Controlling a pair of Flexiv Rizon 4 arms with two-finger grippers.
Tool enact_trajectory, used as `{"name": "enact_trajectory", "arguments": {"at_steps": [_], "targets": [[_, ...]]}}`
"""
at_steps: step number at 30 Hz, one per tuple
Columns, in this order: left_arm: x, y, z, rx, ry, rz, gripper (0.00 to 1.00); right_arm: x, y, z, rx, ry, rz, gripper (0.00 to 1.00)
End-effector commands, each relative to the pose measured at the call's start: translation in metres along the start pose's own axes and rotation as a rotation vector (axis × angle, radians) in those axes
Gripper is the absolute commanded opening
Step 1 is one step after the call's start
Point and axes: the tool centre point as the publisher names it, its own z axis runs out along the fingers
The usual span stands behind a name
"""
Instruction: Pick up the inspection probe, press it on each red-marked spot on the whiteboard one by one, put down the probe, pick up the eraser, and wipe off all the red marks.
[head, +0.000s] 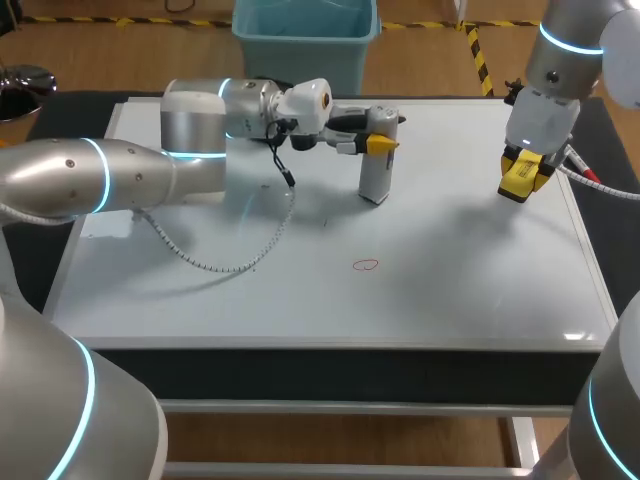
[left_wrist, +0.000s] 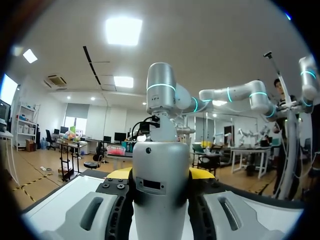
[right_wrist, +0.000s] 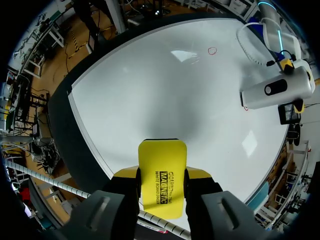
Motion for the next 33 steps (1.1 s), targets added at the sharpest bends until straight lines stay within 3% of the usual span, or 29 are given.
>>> {"name": "enact_trajectory", "arguments": {"at_steps": [1,4,9,16,25,33], "targets": [[-0.003,0.003,0.000,0.000,0.011,-0.002,0.00,0.000,-0.001,-0.001,0.002,0.004,-0.002,0.00],[-0.002,-0.001,-0.002,0.002,0.007,0.002,0.00,0.000,-0.001,-0.001,0.002,0.004,-0.002,0.00],[0.005,-0.023,-0.006,0.001,-0.026,0.030,0.00,0.000,-0.001,-0.001,0.002,0.004,-0.002,0.00],[0.016,-0.053,-0.030,0.014,-0.144,0.025,0.00,0.000,-0.001,-0.001,0.002,0.004,-0.002,0.00],[0.044,-0.082,-0.088,0.021,-0.261,0.053,0.00,0.000,-0.001,-0.001,0.002,0.004,-0.002,0.00],[0.065,-0.095,-0.144,0.005,-0.346,0.053,0.00,0.000,-0.001,-0.001,0.002,0.004,-0.002,0.00]]}}
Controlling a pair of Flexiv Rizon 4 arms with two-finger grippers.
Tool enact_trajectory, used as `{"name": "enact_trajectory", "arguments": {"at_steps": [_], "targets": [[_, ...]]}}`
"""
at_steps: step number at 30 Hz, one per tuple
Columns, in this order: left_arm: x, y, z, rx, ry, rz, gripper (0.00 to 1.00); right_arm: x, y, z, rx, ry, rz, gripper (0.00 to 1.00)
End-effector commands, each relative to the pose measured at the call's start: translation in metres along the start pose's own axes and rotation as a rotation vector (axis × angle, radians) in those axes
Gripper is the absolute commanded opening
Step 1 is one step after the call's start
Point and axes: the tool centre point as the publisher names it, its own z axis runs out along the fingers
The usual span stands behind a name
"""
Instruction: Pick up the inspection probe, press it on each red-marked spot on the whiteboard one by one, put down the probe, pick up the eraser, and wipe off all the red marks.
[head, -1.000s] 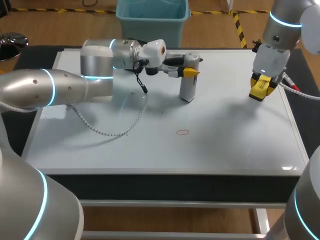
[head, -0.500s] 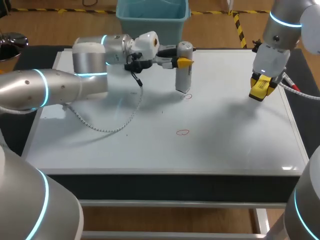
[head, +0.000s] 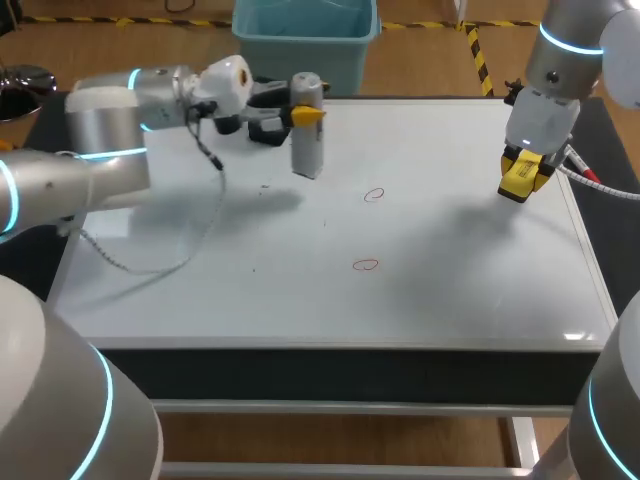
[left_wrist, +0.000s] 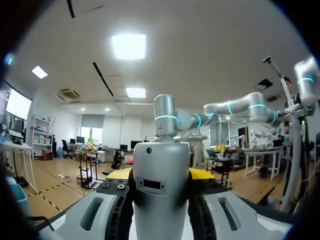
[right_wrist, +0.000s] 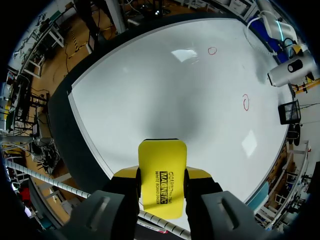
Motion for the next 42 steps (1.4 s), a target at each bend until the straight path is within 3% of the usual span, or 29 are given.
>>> {"name": "enact_trajectory", "arguments": {"at_steps": [1,10,18,28,35,42], "targets": [[0.032,-0.021,-0.037,-0.050,-0.202,0.004,0.00,0.000,-0.001,-0.001,0.002,0.004,-0.002,0.00],[0.043,-0.034,-0.099,-0.036,-0.283,0.024,0.00,0.000,-0.001,-0.001,0.002,0.004,-0.002,0.00],[0.049,-0.042,-0.137,0.009,-0.330,0.034,0.00,0.000,-0.001,-0.001,0.002,0.004,-0.002,0.00],[0.055,-0.049,-0.169,-0.001,-0.371,0.039,0.00,0.000,-0.001,-0.001,0.002,0.004,-0.002,0.00],[0.055,-0.049,-0.169,-0.001,-0.371,0.039,0.00,0.000,-0.001,-0.001,0.002,0.004,-0.002,0.00],[0.055,-0.049,-0.169,-0.001,-0.371,0.039,0.00,-0.074,0.063,-0.009,0.029,0.012,-0.238,0.00]]}}
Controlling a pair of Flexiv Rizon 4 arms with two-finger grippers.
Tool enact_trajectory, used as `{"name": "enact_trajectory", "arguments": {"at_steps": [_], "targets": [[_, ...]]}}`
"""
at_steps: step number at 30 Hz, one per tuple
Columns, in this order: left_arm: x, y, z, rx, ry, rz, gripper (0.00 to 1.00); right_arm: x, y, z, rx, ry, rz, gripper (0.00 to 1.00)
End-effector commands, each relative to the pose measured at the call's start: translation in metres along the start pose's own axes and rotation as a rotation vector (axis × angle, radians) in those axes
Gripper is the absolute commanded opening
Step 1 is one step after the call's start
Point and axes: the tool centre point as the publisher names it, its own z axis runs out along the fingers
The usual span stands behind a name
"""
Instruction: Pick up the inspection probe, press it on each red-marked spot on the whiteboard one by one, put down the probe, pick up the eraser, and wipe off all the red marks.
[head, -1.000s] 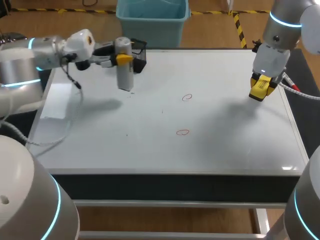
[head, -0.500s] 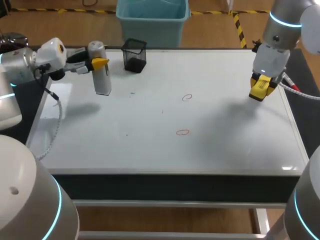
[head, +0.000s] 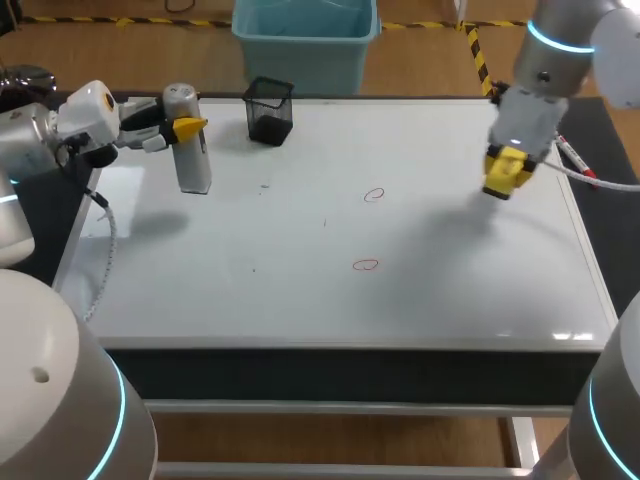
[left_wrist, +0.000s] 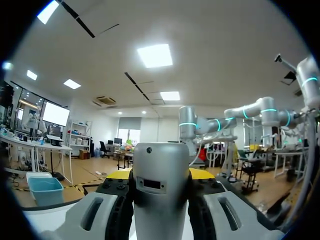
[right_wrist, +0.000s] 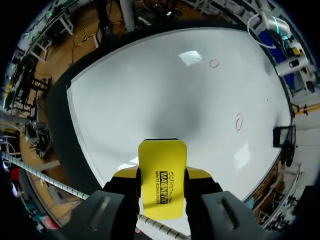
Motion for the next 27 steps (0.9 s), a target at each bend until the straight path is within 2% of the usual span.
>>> {"name": "enact_trajectory", "arguments": {"at_steps": [1,8,14,17,21,27], "targets": [[0.003,-0.002,0.001,-0.001,-0.018,0.002,0.00,-0.056,0.033,0.000,0.033,0.052,-0.095,0.00],[0.003,-0.002,0.001,-0.001,-0.018,0.002,0.00,-0.133,0.077,0.014,0.032,0.122,-0.285,0.00],[0.003,-0.002,0.001,-0.001,-0.018,0.002,0.00,-0.176,0.099,0.030,0.000,0.153,-0.383,0.00],[0.003,-0.002,0.001,-0.001,-0.018,0.002,0.00,-0.191,0.105,0.039,0.020,0.205,-0.420,0.00],[0.003,-0.002,0.001,-0.001,-0.018,0.002,0.00,-0.206,0.105,0.051,0.027,0.227,-0.456,0.00],[0.003,-0.002,0.001,-0.001,-0.018,0.002,0.00,-0.209,0.097,0.061,0.044,0.238,-0.480,0.00]]}}
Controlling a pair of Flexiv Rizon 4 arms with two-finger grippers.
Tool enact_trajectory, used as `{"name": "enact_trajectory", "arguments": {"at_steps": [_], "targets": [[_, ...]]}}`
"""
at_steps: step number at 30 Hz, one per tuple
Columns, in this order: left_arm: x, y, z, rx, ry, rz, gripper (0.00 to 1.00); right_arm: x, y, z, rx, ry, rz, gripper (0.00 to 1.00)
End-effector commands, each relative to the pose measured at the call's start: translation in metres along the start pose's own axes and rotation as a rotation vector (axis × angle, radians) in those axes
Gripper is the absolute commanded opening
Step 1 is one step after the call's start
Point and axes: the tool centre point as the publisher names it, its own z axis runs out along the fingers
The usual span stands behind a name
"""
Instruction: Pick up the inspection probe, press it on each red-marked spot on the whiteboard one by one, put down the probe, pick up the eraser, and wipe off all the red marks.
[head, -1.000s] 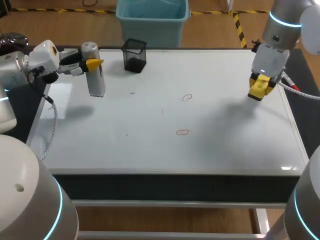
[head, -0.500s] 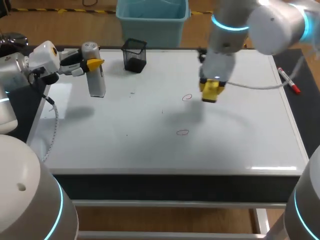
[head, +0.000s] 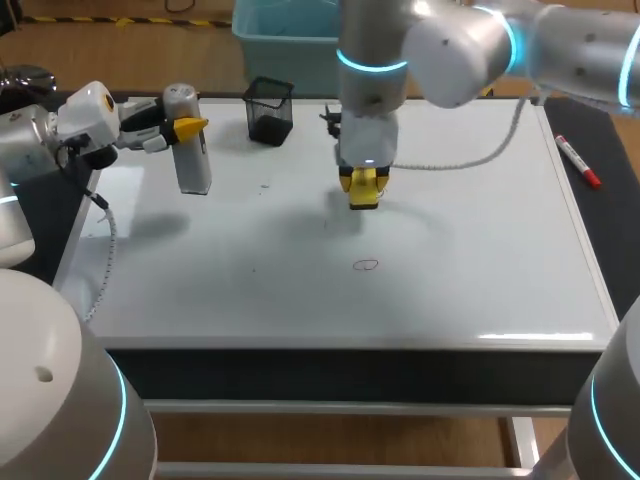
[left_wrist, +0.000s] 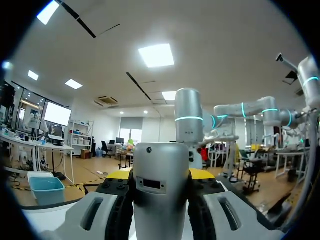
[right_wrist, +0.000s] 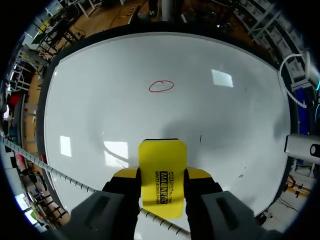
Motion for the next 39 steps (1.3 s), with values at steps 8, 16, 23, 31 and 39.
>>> {"name": "enact_trajectory", "arguments": {"at_steps": [8,16,23,31,39], "targets": [[0.001,-0.001,0.000,0.000,-0.003,0.002,0.00,-0.003,-0.012,0.025,-0.016,0.133,-0.002,0.00],[0.001,-0.001,0.000,0.000,-0.003,0.002,0.00,0.011,-0.016,0.034,-0.043,0.092,0.027,0.00],[0.001,-0.001,0.000,0.000,-0.003,0.002,0.00,0.024,-0.018,0.039,-0.057,0.082,0.048,0.00],[0.001,-0.001,0.000,0.000,-0.003,0.002,0.00,0.040,-0.020,0.043,-0.074,0.079,0.088,0.00],[0.001,-0.001,0.000,0.000,-0.003,0.002,0.00,0.063,-0.020,0.043,-0.068,0.085,0.129,0.00]]}}
